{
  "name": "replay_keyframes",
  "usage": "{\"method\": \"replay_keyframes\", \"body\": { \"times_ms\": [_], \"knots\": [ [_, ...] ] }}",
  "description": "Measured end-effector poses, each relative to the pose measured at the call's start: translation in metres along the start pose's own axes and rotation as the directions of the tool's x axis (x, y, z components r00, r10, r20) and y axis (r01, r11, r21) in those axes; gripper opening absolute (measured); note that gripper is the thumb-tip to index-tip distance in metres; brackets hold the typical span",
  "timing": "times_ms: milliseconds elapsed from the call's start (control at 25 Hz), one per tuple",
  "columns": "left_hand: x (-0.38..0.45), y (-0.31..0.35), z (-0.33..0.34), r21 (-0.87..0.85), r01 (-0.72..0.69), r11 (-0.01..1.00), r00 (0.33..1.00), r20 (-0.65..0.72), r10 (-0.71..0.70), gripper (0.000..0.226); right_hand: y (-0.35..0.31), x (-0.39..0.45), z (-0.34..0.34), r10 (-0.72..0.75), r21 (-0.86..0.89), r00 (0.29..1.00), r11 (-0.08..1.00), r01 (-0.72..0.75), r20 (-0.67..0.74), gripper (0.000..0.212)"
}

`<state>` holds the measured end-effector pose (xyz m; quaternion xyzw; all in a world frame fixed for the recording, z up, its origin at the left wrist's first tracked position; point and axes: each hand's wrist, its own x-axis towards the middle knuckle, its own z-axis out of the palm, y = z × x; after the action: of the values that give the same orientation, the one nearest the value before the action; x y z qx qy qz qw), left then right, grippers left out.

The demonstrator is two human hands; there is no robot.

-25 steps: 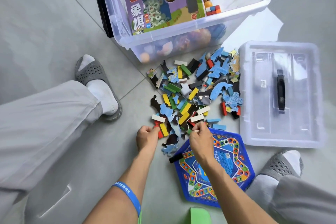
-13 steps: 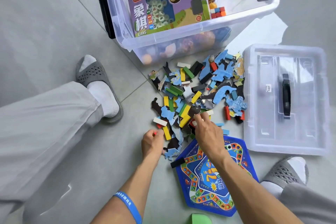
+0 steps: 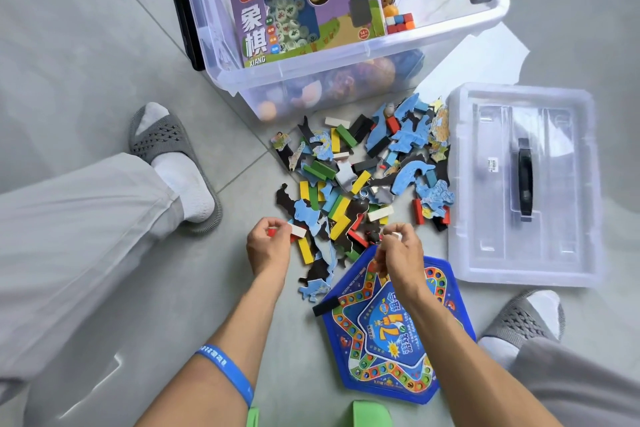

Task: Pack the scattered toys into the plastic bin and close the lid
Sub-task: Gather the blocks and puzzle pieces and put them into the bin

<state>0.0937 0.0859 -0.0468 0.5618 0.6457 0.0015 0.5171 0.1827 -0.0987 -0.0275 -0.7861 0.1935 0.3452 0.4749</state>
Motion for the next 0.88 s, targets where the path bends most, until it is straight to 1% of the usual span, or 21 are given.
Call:
{"method": "replay_keyframes", "body": {
  "times_ms": [40, 80, 120, 160, 200, 240, 320, 400, 440, 480, 520, 560, 600, 640, 680, 720, 760, 800, 840, 880],
  "knots": [
    [-0.001, 0.000, 0.000, 0.260, -0.168, 0.951, 0.985, -0.004, 0.175, 0.017, 0.005, -0.002, 0.000, -0.070, -0.162, 0.998, 0.984, 0.068, -0.005, 0.016],
    [-0.003, -0.001, 0.000, 0.456, -0.315, 0.832, 0.944, 0.063, 0.323, 0.027, 0.008, -0.003, 0.001, -0.179, -0.374, 0.984, 0.912, 0.168, 0.004, 0.015],
    [-0.005, -0.003, 0.001, 0.566, -0.413, 0.714, 0.903, 0.151, 0.402, 0.038, 0.011, -0.005, 0.004, -0.294, -0.566, 0.955, 0.782, 0.262, 0.036, 0.014],
    [-0.007, -0.005, 0.001, 0.623, -0.463, 0.630, 0.877, 0.221, 0.426, 0.046, 0.012, -0.005, 0.008, -0.381, -0.698, 0.920, 0.636, 0.330, 0.088, 0.015],
    [-0.009, -0.007, 0.001, 0.654, -0.486, 0.579, 0.864, 0.262, 0.430, 0.050, 0.011, -0.005, 0.012, -0.429, -0.770, 0.892, 0.518, 0.373, 0.143, 0.016],
    [-0.011, -0.010, 0.001, 0.676, -0.499, 0.542, 0.855, 0.281, 0.437, 0.047, 0.009, -0.006, 0.017, -0.453, -0.813, 0.871, 0.424, 0.400, 0.192, 0.015],
    [-0.011, -0.013, -0.001, 0.705, -0.501, 0.503, 0.850, 0.291, 0.438, 0.031, 0.006, -0.005, 0.026, -0.449, -0.867, 0.850, 0.266, 0.421, 0.275, 0.011],
    [-0.008, -0.013, -0.002, 0.711, -0.496, 0.498, 0.849, 0.277, 0.449, 0.020, 0.005, -0.002, 0.033, -0.411, -0.891, 0.854, 0.177, 0.419, 0.320, 0.016],
    [-0.006, -0.013, -0.002, 0.703, -0.499, 0.506, 0.847, 0.272, 0.458, 0.016, 0.005, 0.000, 0.036, -0.399, -0.893, 0.857, 0.166, 0.419, 0.327, 0.018],
    [-0.004, -0.013, -0.002, 0.686, -0.495, 0.533, 0.852, 0.263, 0.453, 0.014, 0.004, 0.002, 0.038, -0.402, -0.886, 0.857, 0.189, 0.423, 0.324, 0.018],
    [-0.003, -0.013, -0.003, 0.652, -0.476, 0.590, 0.869, 0.244, 0.430, 0.013, 0.004, 0.005, 0.039, -0.416, -0.866, 0.857, 0.255, 0.431, 0.304, 0.017],
    [-0.001, -0.013, -0.002, 0.591, -0.438, 0.677, 0.895, 0.217, 0.389, 0.012, 0.003, 0.007, 0.038, -0.428, -0.821, 0.865, 0.371, 0.433, 0.263, 0.016],
    [0.000, -0.012, -0.001, 0.489, -0.366, 0.792, 0.931, 0.190, 0.313, 0.013, 0.001, 0.010, 0.037, -0.407, -0.740, 0.891, 0.533, 0.411, 0.202, 0.017],
    [0.001, -0.009, -0.001, 0.316, -0.239, 0.918, 0.965, 0.179, 0.189, 0.016, -0.002, 0.012, 0.033, -0.331, -0.595, 0.934, 0.726, 0.344, 0.137, 0.019],
    [0.001, -0.005, -0.001, 0.075, -0.056, 0.996, 0.976, 0.215, 0.039, 0.019, -0.007, 0.012, 0.029, -0.202, -0.364, 0.975, 0.904, 0.223, 0.097, 0.022],
    [-0.001, 0.000, -0.004, -0.163, 0.145, 0.976, 0.947, 0.308, -0.089, 0.021, -0.013, 0.010, 0.024, -0.059, -0.074, 0.991, 0.995, 0.069, 0.124, 0.026],
    [-0.005, 0.006, -0.008, -0.332, 0.315, 0.889, 0.893, 0.421, -0.160, 0.024, -0.020, 0.004, 0.018, 0.046, 0.188, 0.977, 0.978, -0.087, 0.210, 0.030],
    [-0.008, 0.012, -0.013, -0.425, 0.430, 0.796, 0.838, 0.517, -0.177, 0.026, -0.027, -0.003, 0.011, 0.094, 0.372, 0.947, 0.904, -0.210, 0.306, 0.032],
    [-0.011, 0.018, -0.016, -0.479, 0.502, 0.720, 0.794, 0.585, -0.164, 0.026, -0.034, -0.009, 0.004, 0.098, 0.493, 0.918, 0.819, -0.294, 0.385, 0.031],
    [-0.015, 0.024, -0.019, -0.517, 0.537, 0.666, 0.770, 0.622, -0.138, 0.024, -0.041, -0.013, -0.001, 0.071, 0.572, 0.895, 0.746, -0.341, 0.440, 0.029]
  ]
}}
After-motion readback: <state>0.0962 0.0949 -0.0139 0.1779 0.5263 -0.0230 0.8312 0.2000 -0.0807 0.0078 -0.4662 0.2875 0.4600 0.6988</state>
